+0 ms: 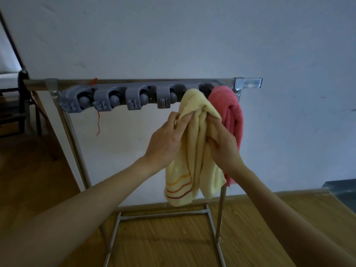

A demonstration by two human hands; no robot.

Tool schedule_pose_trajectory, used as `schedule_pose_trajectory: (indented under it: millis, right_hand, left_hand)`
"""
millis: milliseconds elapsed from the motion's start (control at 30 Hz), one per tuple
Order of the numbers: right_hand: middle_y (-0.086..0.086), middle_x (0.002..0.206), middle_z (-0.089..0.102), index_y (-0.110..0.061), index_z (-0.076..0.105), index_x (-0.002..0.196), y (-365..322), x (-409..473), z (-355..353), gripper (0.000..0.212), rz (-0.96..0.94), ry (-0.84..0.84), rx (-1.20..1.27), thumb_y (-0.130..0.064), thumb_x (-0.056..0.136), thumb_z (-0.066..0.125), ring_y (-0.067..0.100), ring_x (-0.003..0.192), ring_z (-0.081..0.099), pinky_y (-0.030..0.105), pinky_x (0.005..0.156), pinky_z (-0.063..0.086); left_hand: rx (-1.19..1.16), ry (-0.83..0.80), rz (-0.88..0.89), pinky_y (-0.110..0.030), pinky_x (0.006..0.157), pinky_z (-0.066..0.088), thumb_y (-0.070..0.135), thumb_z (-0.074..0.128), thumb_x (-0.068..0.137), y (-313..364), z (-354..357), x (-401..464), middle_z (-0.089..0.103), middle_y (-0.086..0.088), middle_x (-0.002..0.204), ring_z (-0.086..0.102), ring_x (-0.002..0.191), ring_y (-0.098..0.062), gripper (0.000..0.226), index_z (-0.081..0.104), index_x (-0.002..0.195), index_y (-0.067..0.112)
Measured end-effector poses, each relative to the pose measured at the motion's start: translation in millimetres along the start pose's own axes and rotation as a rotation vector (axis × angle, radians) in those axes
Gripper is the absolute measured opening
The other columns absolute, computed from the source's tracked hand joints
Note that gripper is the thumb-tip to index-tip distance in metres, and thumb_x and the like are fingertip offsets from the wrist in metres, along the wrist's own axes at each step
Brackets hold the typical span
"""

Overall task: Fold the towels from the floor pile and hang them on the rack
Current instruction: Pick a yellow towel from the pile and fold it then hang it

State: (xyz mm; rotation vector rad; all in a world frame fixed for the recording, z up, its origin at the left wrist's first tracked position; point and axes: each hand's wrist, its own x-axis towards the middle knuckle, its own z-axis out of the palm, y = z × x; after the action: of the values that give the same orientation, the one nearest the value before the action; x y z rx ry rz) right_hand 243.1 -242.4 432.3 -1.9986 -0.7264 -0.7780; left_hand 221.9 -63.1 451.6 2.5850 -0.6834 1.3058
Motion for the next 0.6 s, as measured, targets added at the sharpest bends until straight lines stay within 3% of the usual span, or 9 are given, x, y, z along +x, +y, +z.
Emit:
schedule_pose_trajectory:
  millis: [100,167,267,367,467,533,600]
  right_hand:
    - [-0.006,0.130,0.049,-0.034,0.028,0.144,4,-11,4,0.061,0.001,-0.004,-0.049,-0.003,0.094,0.046,0.001,0.108,0.050,0.006,0.086,0.040]
    - [-0.013,0.133,0.042,-0.034,0.024,0.146,3,-21,7,0.064,0.029,0.032,-0.038,-0.004,0.094,0.047,-0.010,0.109,0.041,-0.001,0.084,0.036]
    - [-0.018,0.135,0.038,-0.032,0.023,0.147,3,-36,14,0.066,0.067,0.146,0.013,-0.006,0.094,0.053,-0.024,0.105,0.040,-0.002,0.082,0.037]
    - [-0.031,0.122,0.045,-0.029,0.023,0.142,7,-49,22,0.065,0.164,0.180,0.052,-0.013,0.091,0.060,-0.016,0.096,0.052,0.010,0.074,0.048]
    - [-0.026,0.110,0.046,-0.020,0.034,0.133,11,-58,29,0.059,0.254,0.174,0.025,-0.015,0.084,0.067,-0.004,0.087,0.053,0.010,0.071,0.045]
    - [-0.012,0.109,0.044,-0.013,0.044,0.123,12,-62,33,0.046,0.274,0.151,-0.068,-0.016,0.084,0.067,0.002,0.084,0.047,0.006,0.063,0.040]
    - [-0.006,0.105,0.041,-0.009,0.050,0.106,13,-67,36,0.028,0.283,0.112,-0.184,-0.019,0.086,0.065,0.007,0.078,0.045,0.008,0.055,0.036]
  left_hand:
    - [-0.149,0.030,-0.113,-0.009,0.045,0.031,0.014,0.057,0.090,5,9,-20,0.044,-0.009,0.109,0.046,0.063,-0.011,0.074,0.012,0.147,0.028]
    - [-0.249,0.075,-0.264,-0.015,0.048,0.042,0.023,0.063,0.089,9,16,-34,0.045,-0.008,0.110,0.051,0.067,-0.011,0.076,0.013,0.146,0.024]
    - [-0.254,-0.019,-0.542,-0.024,0.057,0.044,0.034,0.068,0.084,8,32,-53,0.045,-0.008,0.117,0.056,0.080,-0.016,0.069,0.033,0.138,0.013]
    - [-0.283,-0.192,-0.707,-0.026,0.058,0.040,0.033,0.067,0.084,-4,46,-68,0.056,-0.006,0.101,0.060,0.083,-0.023,0.035,0.056,0.107,0.010]
    - [-0.291,-0.029,-0.824,-0.026,0.052,0.034,0.022,0.064,0.083,-22,47,-67,0.059,-0.008,0.083,0.057,0.073,-0.025,0.019,0.051,0.083,0.008]
    - [-0.243,0.136,-0.885,-0.025,0.056,0.032,0.015,0.062,0.083,-29,46,-64,0.057,-0.013,0.088,0.052,0.072,-0.022,0.017,0.046,0.084,0.008]
    - [-0.257,0.170,-0.890,-0.025,0.058,0.034,0.013,0.060,0.084,-27,47,-63,0.056,-0.013,0.091,0.050,0.072,-0.019,0.016,0.044,0.087,0.010]
